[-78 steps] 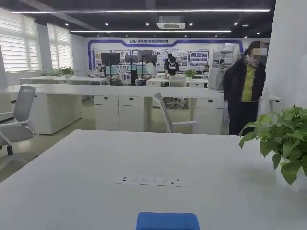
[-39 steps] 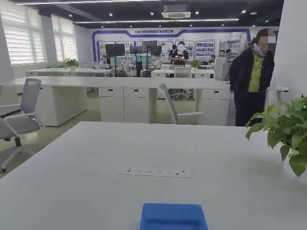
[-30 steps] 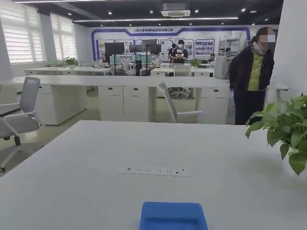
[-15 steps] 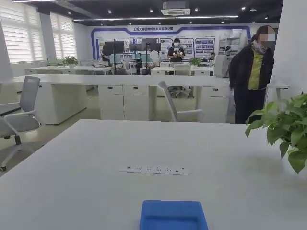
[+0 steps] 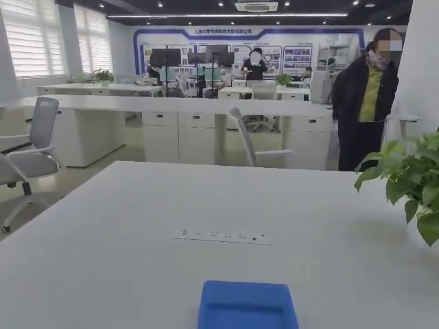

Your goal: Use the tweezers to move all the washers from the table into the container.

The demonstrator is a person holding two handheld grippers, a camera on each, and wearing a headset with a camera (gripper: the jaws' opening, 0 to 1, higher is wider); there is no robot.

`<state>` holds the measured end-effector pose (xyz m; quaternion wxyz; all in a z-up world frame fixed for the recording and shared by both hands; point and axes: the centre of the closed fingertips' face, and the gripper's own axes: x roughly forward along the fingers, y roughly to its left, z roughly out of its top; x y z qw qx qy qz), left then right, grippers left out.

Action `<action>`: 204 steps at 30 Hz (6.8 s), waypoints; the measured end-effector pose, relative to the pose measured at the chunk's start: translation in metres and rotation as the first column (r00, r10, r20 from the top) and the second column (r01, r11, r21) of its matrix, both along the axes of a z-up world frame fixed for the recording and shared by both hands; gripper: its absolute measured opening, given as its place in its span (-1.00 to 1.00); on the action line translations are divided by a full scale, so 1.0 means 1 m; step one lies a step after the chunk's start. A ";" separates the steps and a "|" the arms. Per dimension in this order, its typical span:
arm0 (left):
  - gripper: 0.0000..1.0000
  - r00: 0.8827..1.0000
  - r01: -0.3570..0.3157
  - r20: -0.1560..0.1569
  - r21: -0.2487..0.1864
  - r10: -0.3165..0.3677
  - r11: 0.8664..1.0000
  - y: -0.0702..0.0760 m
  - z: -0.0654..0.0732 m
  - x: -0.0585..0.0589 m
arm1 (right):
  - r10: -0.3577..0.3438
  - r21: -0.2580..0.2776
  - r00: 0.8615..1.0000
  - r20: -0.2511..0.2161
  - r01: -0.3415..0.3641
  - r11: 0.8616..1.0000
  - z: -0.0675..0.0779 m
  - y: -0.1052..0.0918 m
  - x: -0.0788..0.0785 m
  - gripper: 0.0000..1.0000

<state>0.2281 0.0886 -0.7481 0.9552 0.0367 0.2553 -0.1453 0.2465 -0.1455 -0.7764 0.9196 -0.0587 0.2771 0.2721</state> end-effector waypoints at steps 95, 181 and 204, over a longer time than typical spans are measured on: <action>-1.00 0.767 0.623 -0.317 0.162 -0.558 0.765 -0.087 -0.071 0.028 | 0.329 -0.006 0.941 -0.079 -0.330 0.944 -0.015 0.084 0.001 0.32; -1.00 0.419 0.888 -0.288 0.327 -0.861 0.322 -0.130 -0.034 0.004 | 0.736 -0.209 0.665 -0.129 -0.744 0.635 -0.067 0.145 -0.001 -0.96; -0.40 0.916 0.400 -0.053 0.039 -0.398 0.916 -0.086 -0.013 0.009 | 0.670 -0.188 0.732 -0.124 -0.681 0.708 -0.061 0.144 -0.003 -0.96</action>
